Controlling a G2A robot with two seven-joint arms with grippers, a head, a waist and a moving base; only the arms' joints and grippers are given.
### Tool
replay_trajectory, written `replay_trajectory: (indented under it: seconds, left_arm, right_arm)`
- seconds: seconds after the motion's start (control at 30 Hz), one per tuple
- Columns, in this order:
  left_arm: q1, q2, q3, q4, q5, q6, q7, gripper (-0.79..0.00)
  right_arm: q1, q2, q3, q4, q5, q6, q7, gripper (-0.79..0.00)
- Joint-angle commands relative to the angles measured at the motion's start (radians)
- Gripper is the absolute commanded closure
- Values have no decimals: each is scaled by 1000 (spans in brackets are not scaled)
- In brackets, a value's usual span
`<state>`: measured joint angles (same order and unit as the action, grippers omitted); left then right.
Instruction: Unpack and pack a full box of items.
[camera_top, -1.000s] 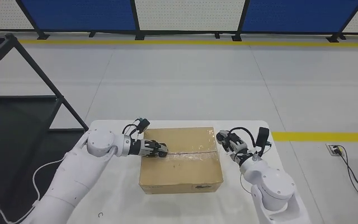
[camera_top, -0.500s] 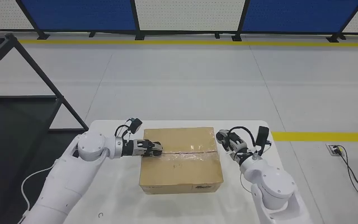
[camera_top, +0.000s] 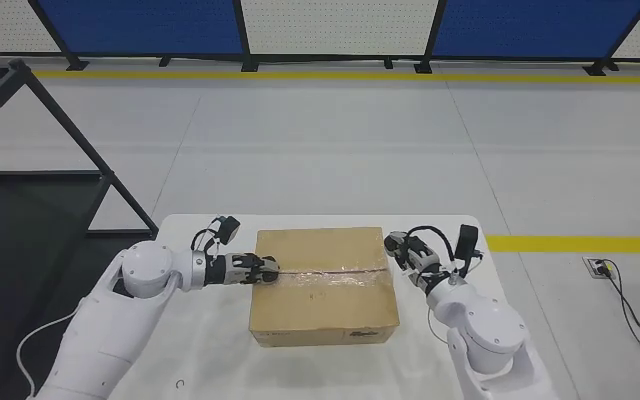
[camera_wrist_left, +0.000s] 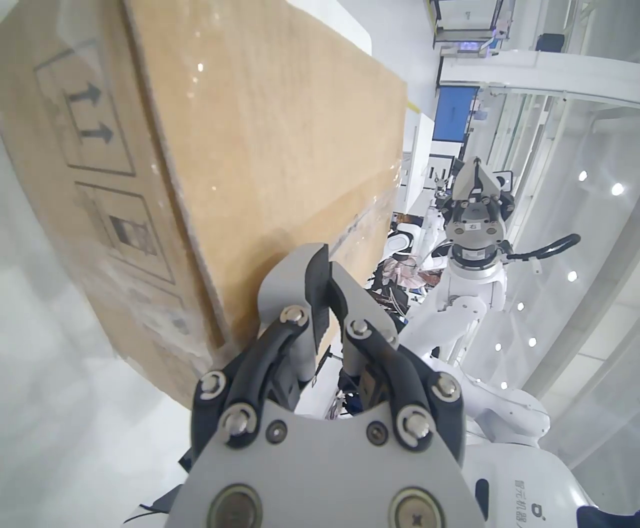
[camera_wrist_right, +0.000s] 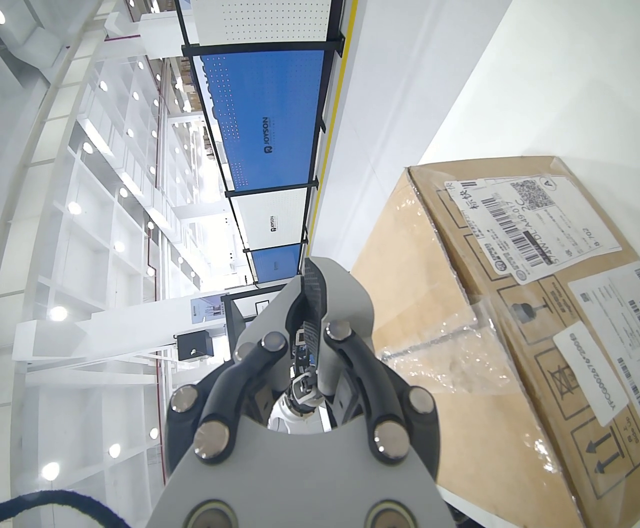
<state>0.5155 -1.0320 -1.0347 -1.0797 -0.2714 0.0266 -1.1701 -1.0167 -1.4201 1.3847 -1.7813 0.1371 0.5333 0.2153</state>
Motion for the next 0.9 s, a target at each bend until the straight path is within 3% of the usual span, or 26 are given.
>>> replay_trajectory:
  seconds: [0.0, 0.13, 0.23, 0.4, 0.63, 0.87]
  left_arm:
    - [5, 2, -8, 0, -4, 1, -1, 0]
    - [14, 10, -35, -15, -13, -9, 6, 0]
    - [25, 20, -71, -31, -16, -27, 21, 0]
    - [69, 42, -168, -74, -52, -67, 67, 0]
    - [143, 58, -242, -140, -109, -104, 93, 0]
    - [144, 59, -239, -151, -114, -118, 74, 0]
  right_arm:
    - [3, 1, -9, -1, -5, 6, 12, -34]
    - [30, 12, -52, 8, -82, 48, 121, -68]
    - [63, 17, -95, 29, -124, 79, 203, 0]
    - [129, 19, -188, 82, -198, 122, 285, 0]
    - [173, 24, -245, 129, -265, 178, 348, 0]
    - [169, 27, -238, 148, -280, 264, 325, 0]
